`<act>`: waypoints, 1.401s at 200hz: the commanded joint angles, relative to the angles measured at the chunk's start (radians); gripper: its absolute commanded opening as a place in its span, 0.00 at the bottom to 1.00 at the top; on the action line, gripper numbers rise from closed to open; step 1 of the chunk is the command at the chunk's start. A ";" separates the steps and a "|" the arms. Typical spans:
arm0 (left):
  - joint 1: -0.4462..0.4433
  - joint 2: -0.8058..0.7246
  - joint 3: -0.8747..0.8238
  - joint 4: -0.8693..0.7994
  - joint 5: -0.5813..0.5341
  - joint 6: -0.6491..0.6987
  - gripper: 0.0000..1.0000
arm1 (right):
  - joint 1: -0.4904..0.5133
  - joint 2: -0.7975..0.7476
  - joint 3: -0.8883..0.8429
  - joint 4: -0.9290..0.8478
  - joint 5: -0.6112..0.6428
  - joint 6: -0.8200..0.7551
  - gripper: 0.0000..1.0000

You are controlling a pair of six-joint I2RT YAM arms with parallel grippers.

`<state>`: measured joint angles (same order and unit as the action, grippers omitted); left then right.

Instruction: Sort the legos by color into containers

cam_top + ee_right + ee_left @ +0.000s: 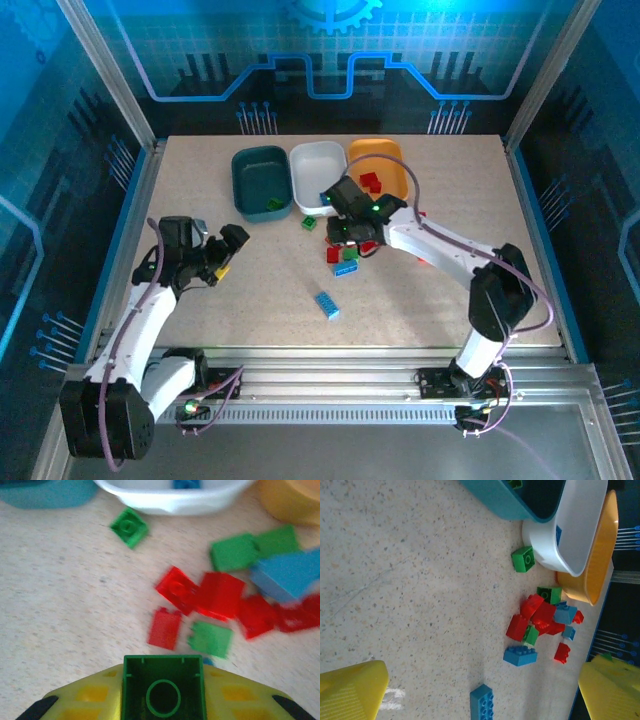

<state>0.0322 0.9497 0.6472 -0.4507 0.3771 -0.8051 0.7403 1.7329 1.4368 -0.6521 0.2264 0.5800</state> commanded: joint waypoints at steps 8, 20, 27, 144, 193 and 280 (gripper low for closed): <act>0.009 -0.113 -0.163 -0.029 0.099 -0.047 0.99 | 0.051 0.117 0.128 0.167 -0.033 -0.098 0.32; 0.009 -0.170 -0.213 -0.005 0.124 -0.075 0.99 | 0.053 0.198 0.214 0.175 -0.051 -0.111 0.33; 0.009 -0.194 -0.222 -0.020 0.125 -0.085 0.99 | 0.051 0.251 0.279 0.164 -0.057 -0.120 0.33; 0.018 -0.249 -0.137 -0.207 0.120 0.026 0.99 | -0.016 0.890 1.166 -0.125 -0.177 -0.239 0.35; 0.018 -0.266 -0.124 -0.227 0.141 0.021 0.99 | -0.020 0.895 1.174 -0.109 -0.163 -0.240 0.55; 0.003 -0.298 -0.147 -0.167 0.160 -0.044 0.99 | -0.001 0.416 0.760 -0.065 -0.061 -0.279 0.67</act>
<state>0.0402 0.6693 0.4969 -0.6426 0.5144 -0.8139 0.7250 2.4413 2.3798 -0.7506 0.1158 0.3283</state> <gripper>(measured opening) 0.990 0.670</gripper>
